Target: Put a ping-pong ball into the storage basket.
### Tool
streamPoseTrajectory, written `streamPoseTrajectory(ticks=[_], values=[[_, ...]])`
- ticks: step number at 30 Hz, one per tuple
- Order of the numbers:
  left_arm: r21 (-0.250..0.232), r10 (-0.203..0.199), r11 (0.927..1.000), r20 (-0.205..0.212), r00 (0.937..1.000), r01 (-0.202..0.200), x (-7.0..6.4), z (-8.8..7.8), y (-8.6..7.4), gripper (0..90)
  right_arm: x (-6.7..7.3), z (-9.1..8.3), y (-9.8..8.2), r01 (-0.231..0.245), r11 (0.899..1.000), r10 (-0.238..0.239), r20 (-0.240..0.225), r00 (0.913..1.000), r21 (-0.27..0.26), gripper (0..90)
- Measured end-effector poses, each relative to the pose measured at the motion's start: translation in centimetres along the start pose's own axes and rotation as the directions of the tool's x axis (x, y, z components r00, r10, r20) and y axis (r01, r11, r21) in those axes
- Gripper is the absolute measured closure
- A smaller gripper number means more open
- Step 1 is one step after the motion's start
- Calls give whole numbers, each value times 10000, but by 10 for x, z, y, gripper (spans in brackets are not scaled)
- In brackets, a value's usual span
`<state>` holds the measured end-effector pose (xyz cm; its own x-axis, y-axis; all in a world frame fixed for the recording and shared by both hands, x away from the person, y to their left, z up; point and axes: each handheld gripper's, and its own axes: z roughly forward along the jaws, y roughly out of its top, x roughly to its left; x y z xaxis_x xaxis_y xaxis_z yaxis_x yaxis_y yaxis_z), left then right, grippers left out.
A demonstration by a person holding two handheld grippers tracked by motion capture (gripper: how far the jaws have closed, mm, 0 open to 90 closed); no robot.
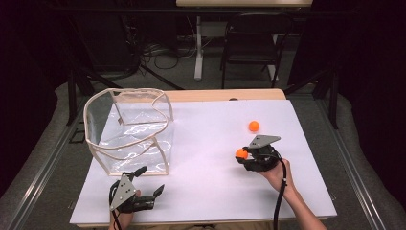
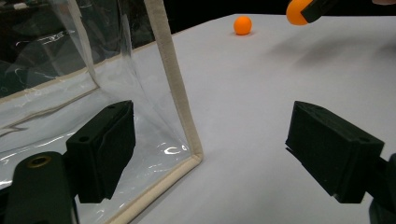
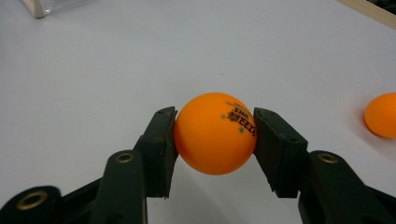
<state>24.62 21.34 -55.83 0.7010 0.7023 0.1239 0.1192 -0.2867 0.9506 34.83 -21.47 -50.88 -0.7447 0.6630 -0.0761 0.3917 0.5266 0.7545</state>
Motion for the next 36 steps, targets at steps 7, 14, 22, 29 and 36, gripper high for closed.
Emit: streamPoseTrajectory(ticks=[7, 14, 22, 29, 36], values=[[-41, -1, 10000, 3, 10000, 1, -1, 0, 0, 158, 6, 3, 11, 169, 9998, -170, -161, 9997, -76, 512], [-74, -28, 10000, -2, 10000, 28, -1, -1, 0, 157, 11, 7, 21, 366, 9991, -373, -324, 9988, -194, 513], [-51, -24, 10000, -28, 10000, 24, 0, 0, 0, 158, 17, 10, 30, 572, 9977, -591, -521, 9969, -369, 513], [-61, -19, 10000, -42, 10000, 18, 0, 0, 0, 158, 24, 16, 39, 705, 9964, -741, -773, 9943, -481, 513], [-68, -18, 10000, -41, 10000, 18, 0, 0, 0, 157, 28, 21, 47, 786, 9950, -842, -937, 9920, -619, 513]])
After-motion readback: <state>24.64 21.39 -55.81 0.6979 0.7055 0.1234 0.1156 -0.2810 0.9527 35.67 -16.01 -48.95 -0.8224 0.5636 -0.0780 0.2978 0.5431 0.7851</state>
